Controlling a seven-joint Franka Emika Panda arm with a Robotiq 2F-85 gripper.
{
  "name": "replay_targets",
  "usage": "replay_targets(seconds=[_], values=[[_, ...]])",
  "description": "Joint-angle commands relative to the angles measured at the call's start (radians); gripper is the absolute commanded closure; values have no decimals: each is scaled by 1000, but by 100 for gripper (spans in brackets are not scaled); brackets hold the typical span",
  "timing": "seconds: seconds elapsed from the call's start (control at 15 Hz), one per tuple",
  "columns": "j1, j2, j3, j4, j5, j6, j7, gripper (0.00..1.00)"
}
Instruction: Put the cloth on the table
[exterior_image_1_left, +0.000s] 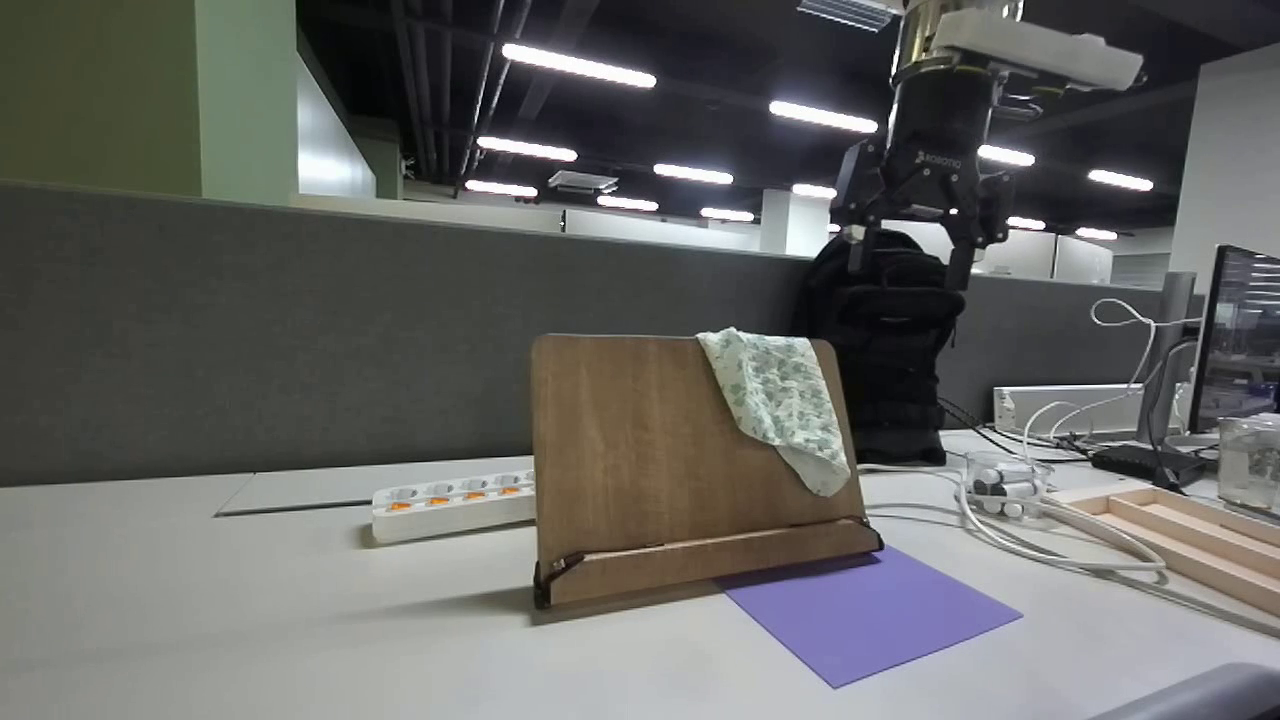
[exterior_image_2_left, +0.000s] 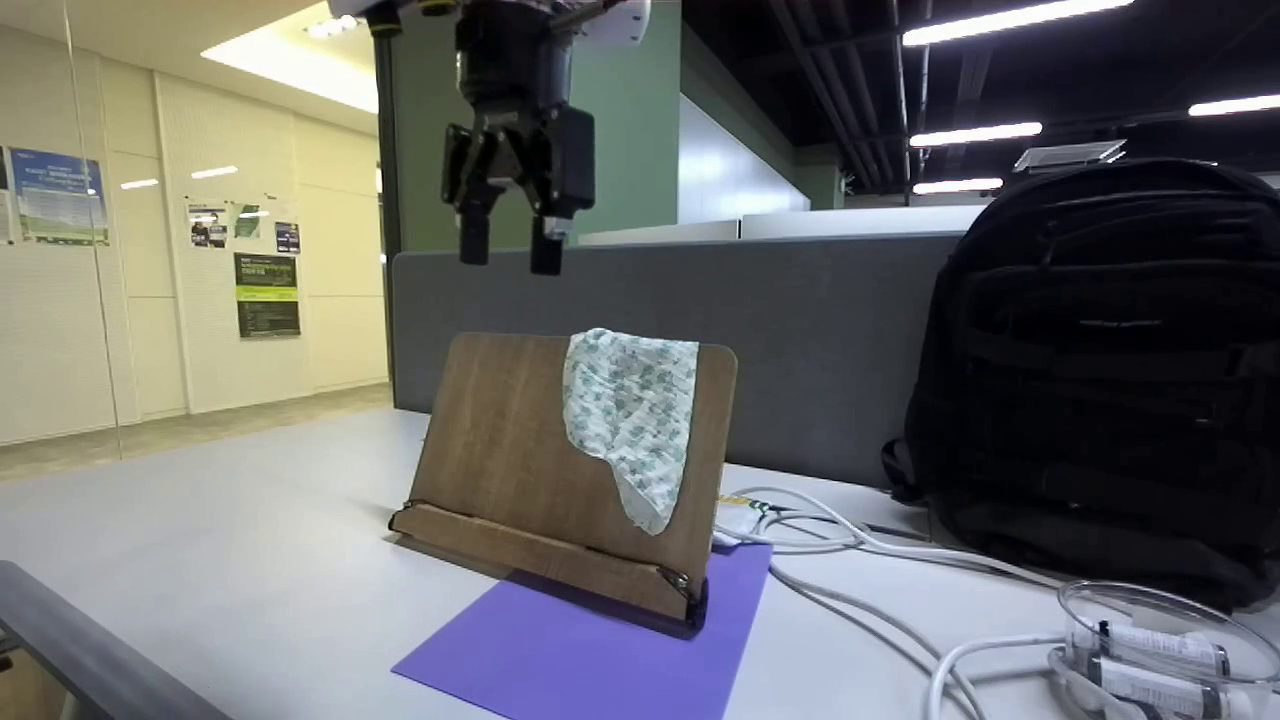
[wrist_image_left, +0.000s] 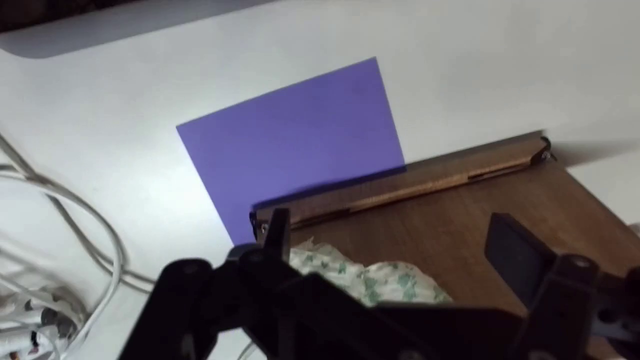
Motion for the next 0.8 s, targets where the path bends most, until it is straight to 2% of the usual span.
replay_targets(seconds=[0.0, 0.27, 0.73], values=[[-7, 113, 38, 59, -26, 173, 63, 0], [3, 212, 86, 116, -72, 298, 108, 0], [27, 355, 140, 248, -202, 330, 188, 0]])
